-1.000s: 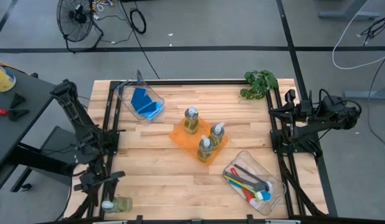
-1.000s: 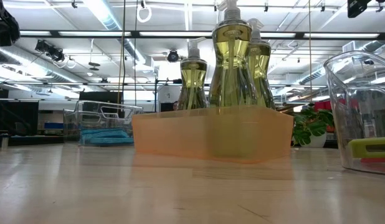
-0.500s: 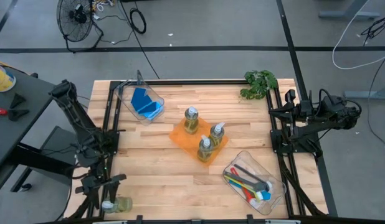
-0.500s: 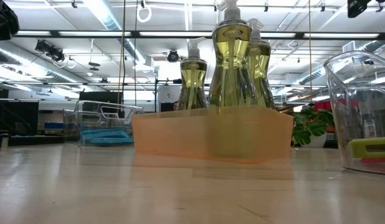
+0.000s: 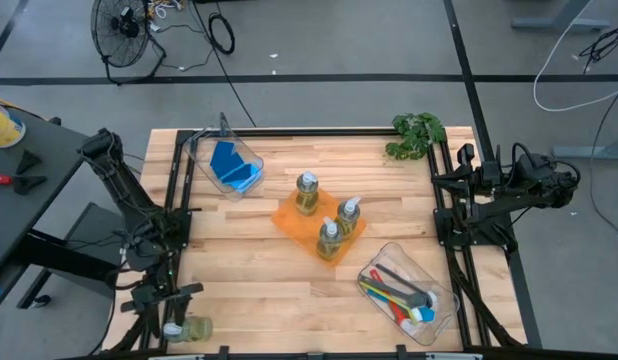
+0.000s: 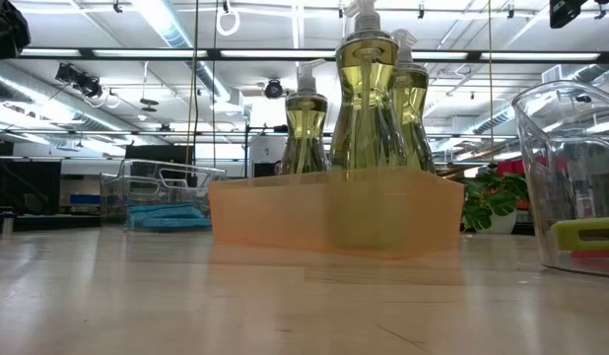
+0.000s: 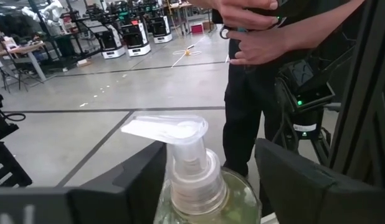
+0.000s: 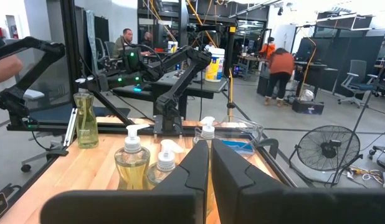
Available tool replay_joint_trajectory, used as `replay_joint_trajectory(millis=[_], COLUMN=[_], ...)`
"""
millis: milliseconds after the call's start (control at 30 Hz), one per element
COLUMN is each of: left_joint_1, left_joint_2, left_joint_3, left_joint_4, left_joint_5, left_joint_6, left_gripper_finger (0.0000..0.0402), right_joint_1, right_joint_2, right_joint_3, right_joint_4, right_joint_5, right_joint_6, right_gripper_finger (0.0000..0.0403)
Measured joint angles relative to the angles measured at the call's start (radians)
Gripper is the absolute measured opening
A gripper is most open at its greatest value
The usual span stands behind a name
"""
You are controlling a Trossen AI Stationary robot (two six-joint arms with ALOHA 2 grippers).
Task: Pick & Place Kitchen Sink Supplies
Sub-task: Put the yellow dish soap into the orange bin
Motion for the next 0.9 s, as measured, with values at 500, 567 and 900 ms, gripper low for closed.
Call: replay_joint_trajectory(millis=[500, 567, 900], left_joint_1=[0.000, 0.000, 0.001], left_joint_2=[0.000, -0.001, -0.001], left_joint_3=[0.000, 0.000, 0.000], left_joint_4=[-0.011, -0.015, -0.020], left_joint_5=[0.008, 0.010, 0.010], left_joint_6=[-0.002, -0.004, -0.014], left_gripper_finger=[0.0141, 0.0133, 0.0122], right_joint_1=[0.000, 0.000, 0.000], right_joint_2=[0.000, 0.000, 0.000], right_joint_3=[0.000, 0.000, 0.000], right_joint_4=[0.000, 0.000, 0.000], right_joint_5=[0.000, 0.000, 0.000], right_joint_6=[0.000, 0.000, 0.000], right_gripper_finger=[0.0021, 0.0021, 0.0021])
